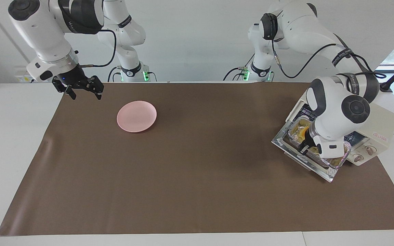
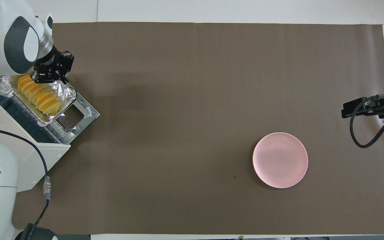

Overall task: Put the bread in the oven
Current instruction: 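Lower the foil tray into the oven opening with the left gripper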

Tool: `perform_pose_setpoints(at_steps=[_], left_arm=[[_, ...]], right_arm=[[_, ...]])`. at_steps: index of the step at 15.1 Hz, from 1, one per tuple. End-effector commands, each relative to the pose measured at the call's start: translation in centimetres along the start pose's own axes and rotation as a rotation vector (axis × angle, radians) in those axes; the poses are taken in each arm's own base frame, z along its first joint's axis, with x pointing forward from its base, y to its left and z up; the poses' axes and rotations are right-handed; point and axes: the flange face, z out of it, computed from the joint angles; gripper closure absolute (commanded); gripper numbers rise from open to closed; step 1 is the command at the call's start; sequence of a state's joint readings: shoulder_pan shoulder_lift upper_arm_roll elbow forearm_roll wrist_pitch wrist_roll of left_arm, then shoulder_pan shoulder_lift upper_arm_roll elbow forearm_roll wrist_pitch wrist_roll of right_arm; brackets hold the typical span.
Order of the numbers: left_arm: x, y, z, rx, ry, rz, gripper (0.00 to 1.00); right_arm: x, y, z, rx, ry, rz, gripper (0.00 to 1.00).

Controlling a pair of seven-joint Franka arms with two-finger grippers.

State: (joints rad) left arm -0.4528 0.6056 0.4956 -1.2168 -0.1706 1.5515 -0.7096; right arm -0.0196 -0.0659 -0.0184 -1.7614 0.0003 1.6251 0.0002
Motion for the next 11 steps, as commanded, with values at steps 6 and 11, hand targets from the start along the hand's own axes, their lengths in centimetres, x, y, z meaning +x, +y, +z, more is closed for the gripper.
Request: perform_pose_setpoints(at_steps=[6, 11], left_arm=[[1.8, -4.0, 2.9, 0.012, -0.052, -0.082, 1.0], [2.4, -5.7, 3.0, 0.061, -0.054, -0.084, 1.0]], right_arm=[[-0.5, 0.2, -0.3, -0.014, 0.001, -0.016, 0.0], [-0.5, 0.2, -0.3, -0.014, 0.001, -0.016, 0.0]])
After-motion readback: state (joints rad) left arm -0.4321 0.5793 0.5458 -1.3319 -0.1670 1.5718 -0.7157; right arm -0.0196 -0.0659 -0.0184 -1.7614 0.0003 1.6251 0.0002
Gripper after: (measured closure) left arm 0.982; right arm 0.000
